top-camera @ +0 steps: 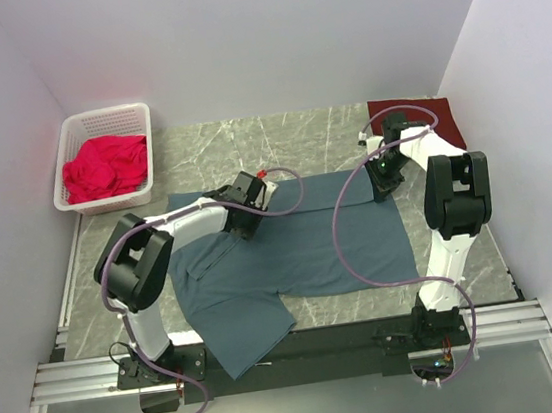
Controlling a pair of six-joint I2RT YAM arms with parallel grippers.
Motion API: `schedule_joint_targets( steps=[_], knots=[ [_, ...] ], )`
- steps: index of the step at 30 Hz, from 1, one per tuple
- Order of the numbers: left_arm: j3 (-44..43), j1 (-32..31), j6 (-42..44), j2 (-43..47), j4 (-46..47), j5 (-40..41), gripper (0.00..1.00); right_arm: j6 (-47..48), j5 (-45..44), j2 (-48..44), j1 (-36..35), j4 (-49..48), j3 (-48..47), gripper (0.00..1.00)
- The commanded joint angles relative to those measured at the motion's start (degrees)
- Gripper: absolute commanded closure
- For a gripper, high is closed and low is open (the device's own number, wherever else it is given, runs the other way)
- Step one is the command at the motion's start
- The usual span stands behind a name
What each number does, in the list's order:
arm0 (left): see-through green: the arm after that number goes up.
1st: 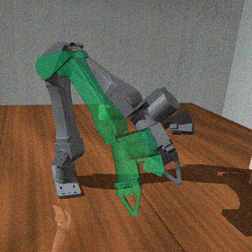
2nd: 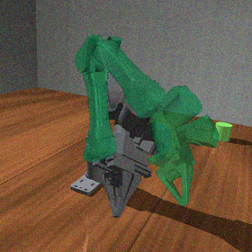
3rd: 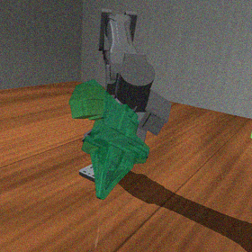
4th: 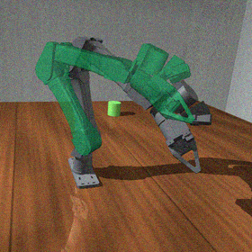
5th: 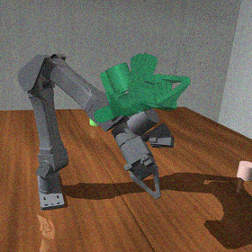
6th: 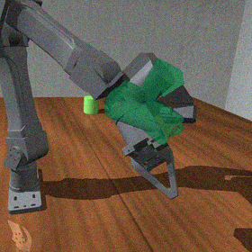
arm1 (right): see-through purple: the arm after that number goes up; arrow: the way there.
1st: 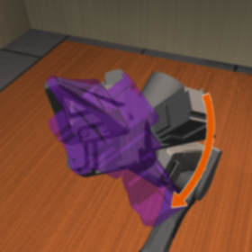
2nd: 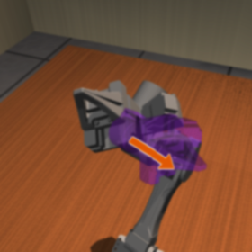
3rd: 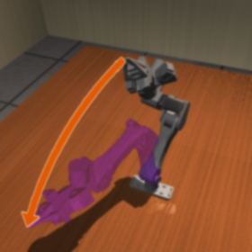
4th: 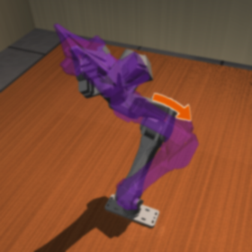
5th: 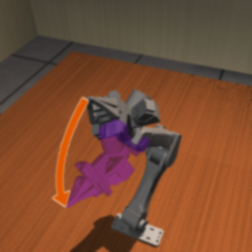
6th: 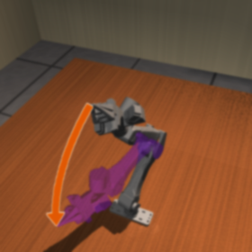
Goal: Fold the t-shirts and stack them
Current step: Fold the tshirt
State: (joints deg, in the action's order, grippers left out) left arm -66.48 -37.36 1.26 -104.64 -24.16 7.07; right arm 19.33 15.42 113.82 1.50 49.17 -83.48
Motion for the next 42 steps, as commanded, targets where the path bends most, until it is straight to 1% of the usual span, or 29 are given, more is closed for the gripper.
schedule_joint_targets(
  steps=[1, 9, 15, 17, 18, 20, 21, 23, 24, 25, 26, 29, 33, 35, 38, 39, 42],
  knots=[
    [-2.52, 0.01, -4.51, 0.66, 2.89, 6.64, 0.63, 0.0, -0.65, -2.11, 0.61, -0.3, -0.01, 0.89],
    [-3.66, 0.1, -4.25, -1.62, 2.89, 6.82, 0.6, 0.27, -0.48, -2.11, 0.79, -0.39, 0.34, 0.88],
    [-4.71, 0.19, -3.54, -3.2, 2.54, 4.45, 0.66, 0.62, -0.74, -2.11, 1.23, -0.13, -0.01, 0.88],
    [-5.06, 0.27, -3.45, -3.64, 1.84, 2.34, 0.62, 0.71, -0.65, -2.02, 1.4, 0.14, -0.36, 0.88],
    [-5.24, 0.36, -3.54, -3.9, 1.66, 1.9, 0.59, 0.71, -0.57, -1.94, 1.49, 0.23, -0.45, 0.89],
    [-5.24, 0.54, -3.54, -4.25, 1.05, 0.67, 0.57, 0.79, -0.57, -2.11, 1.58, 0.31, -0.54, 0.88],
    [-5.15, 0.71, -3.54, -4.43, 0.96, 0.49, 0.59, 0.79, -0.65, -2.11, 1.58, 0.4, -0.54, 0.88],
    [-4.89, 1.15, -3.37, -4.26, 0.87, -0.3, 0.66, 0.97, -0.65, -2.2, 1.67, 0.49, -0.54, 0.88],
    [-4.63, 1.59, -3.28, -3.82, 0.7, -0.56, 0.73, 0.97, -0.83, -2.2, 1.75, 0.49, -0.54, 0.88],
    [-4.45, 1.77, -3.02, -3.56, 0.7, -0.65, 0.77, 1.06, -0.83, -2.2, 1.75, 0.58, -0.63, 0.88],
    [-4.45, 1.94, -2.84, -3.29, 0.52, -0.83, 0.84, 1.15, -0.83, -2.2, 1.84, 0.58, -0.72, 0.88],
    [-4.54, 2.73, -2.49, -1.89, -0.27, -1.36, 0.91, 1.06, -0.57, -1.94, 1.84, 0.93, -1.24, 0.88],
    [-4.45, 2.82, -1.87, 1.18, -1.41, -2.32, 0.92, 0.8, 0.05, -1.67, 1.84, 1.28, -1.86, 0.88],
    [-4.71, 2.82, -1.87, 2.16, -2.55, -2.94, 0.95, 0.88, 0.05, -1.58, 1.84, 1.46, -2.12, 0.88],
    [-4.98, 2.82, -1.87, 4.35, -4.57, -5.92, 0.99, 1.06, -0.21, -1.76, 1.93, 1.46, -2.04, 0.88],
    [-5.15, 2.74, 0.13, 5.05, -5.27, -8.19, 0.99, 1.06, -0.3, -1.85, 1.84, 1.46, -2.03, 0.88],
    [-5.59, 2.39, 1.2, 5.76, -8.17, -11.63, 0.99, 1.23, -0.83, -1.76, 1.93, 1.46, -2.39, 0.88]
  ],
)
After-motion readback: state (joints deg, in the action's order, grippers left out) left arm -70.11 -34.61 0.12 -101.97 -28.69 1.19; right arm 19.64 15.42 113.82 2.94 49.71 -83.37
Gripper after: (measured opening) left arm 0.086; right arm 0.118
